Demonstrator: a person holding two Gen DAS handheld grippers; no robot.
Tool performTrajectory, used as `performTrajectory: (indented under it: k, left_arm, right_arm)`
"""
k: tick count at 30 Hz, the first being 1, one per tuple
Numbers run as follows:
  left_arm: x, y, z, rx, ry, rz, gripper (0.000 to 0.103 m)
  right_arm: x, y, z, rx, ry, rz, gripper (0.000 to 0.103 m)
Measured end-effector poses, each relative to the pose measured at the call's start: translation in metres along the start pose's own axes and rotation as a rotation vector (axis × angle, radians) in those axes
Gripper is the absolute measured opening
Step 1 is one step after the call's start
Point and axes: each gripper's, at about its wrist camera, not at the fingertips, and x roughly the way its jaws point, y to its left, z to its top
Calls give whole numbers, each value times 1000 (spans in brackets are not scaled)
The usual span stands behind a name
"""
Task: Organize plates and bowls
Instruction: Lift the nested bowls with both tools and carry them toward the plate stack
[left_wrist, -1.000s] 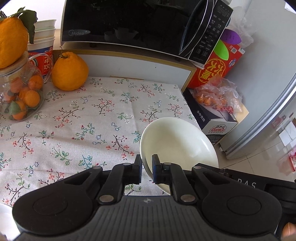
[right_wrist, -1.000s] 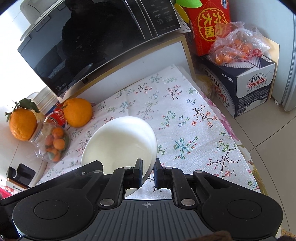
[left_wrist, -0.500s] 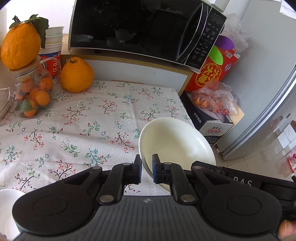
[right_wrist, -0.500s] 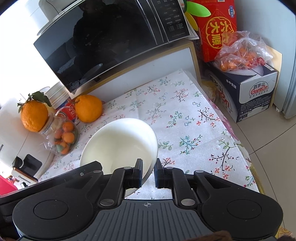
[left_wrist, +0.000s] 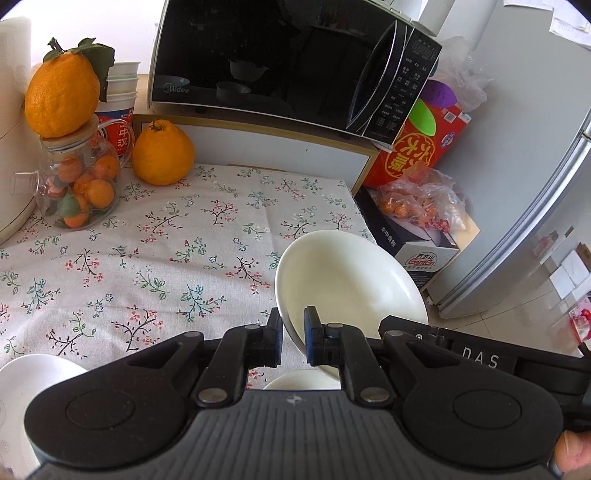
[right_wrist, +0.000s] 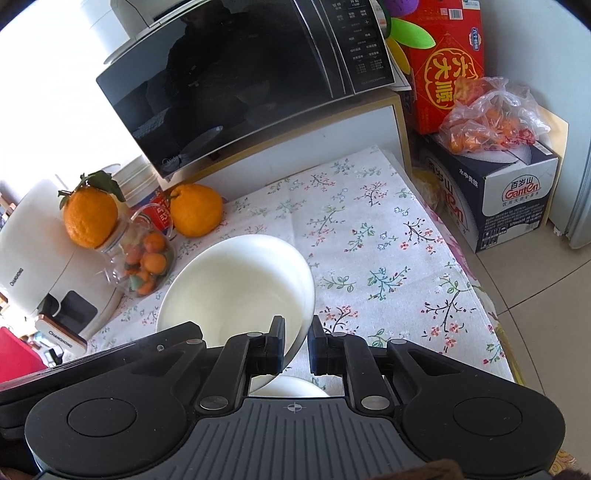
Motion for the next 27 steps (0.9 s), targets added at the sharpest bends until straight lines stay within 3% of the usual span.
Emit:
performTrajectory:
  k: [11,27]
  left_arm:
    - [-19,2,-14,-6,1,-8,11]
    - [-24,-3,-47,74,63,15,13]
  right_arm:
    - [-19,9,-12,-60,0,30,13]
    - [-27,10,-47,-86,64,-15,16]
